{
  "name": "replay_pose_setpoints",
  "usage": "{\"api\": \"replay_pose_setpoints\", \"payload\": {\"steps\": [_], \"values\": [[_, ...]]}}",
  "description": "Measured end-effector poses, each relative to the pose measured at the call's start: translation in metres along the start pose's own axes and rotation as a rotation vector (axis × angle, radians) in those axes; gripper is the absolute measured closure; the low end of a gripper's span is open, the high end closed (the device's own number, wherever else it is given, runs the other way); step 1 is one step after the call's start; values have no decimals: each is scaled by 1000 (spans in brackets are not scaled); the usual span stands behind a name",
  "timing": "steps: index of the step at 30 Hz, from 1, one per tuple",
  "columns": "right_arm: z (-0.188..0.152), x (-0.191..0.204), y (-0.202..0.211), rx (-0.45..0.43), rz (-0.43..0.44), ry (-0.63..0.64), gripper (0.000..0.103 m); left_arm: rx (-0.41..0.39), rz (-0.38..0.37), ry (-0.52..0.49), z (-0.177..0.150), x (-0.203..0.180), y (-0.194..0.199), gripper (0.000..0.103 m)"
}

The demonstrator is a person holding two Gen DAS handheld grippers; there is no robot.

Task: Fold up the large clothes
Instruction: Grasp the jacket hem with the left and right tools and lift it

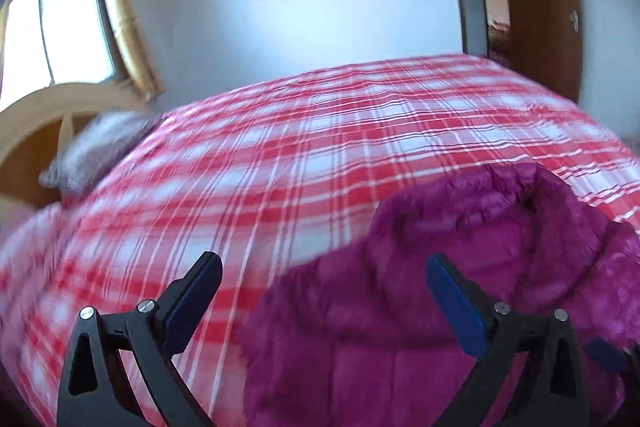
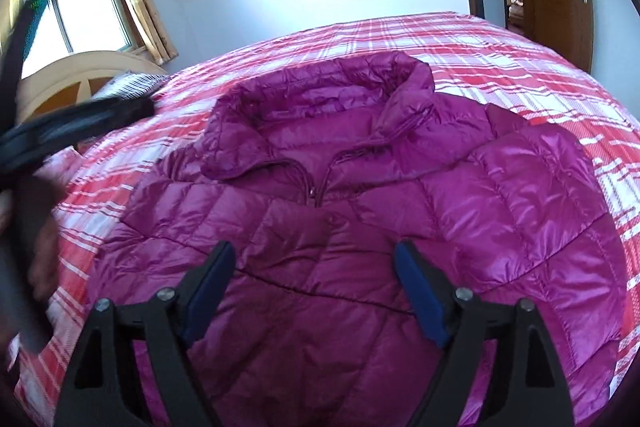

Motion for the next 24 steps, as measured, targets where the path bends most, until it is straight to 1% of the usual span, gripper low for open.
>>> {"api": "replay_pose_setpoints", "payload": {"steps": [1,2,3,4,6,7,8,9,10,11,12,14,15,16,20,22,24], "values": [[3,-2,5,-7,16,-10,18,-4,5,-37,8,-8,-12,1],[7,-3,10,-19,26,-14,18,-15,27,-65,13,-14,-22,1],[14,-5,15,-35,27,-9,18,-11,38,-89,15,-19,-30,1],[20,-7,19,-44,23,0,18,8,41,-118,18,-26,-47,1],[32,-12,23,-57,14,16,18,34,41,-131,20,-31,-68,1],[36,-15,23,-54,11,20,18,43,32,-129,19,-32,-76,5],[40,-20,22,-51,8,24,18,48,22,-124,17,-33,-81,23],[45,-25,19,-52,-1,25,18,58,-1,-118,16,-33,-85,36],[47,-28,19,-53,-9,24,18,75,-36,-114,14,-35,-89,63],[49,-33,17,-54,-18,21,18,96,-78,-103,11,-35,-91,84],[52,-38,15,-54,-24,12,18,98,-105,-94,8,-36,-91,89],[55,-46,11,-55,-24,-9,18,57,-94,-101,6,-40,-84,90],[58,-50,10,-57,-22,-20,18,9,-91,-115,4,-42,-76,90],[62,-54,9,-58,-25,-25,18,-13,-75,-136,2,-45,-70,90],[78,-66,5,-61,-37,-34,19,-34,-73,-146,-1,-44,-64,92],[93,-72,-1,-63,-75,-8,27,-45,-86,-132,-2,-40,-62,92],[107,-74,-10,-46,-105,28,29,-47,-92,-124,-2,-37,-62,92]]}}
Point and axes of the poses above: each gripper's, at about its wrist camera, not at the fingertips, and y roughly against the way its jaws point, x to its left, z to its top, the point moved 1 cm from there along -y, roughly the way its jaws point, and after that the axes turned 1 degree about z, right-handed, at the moved point
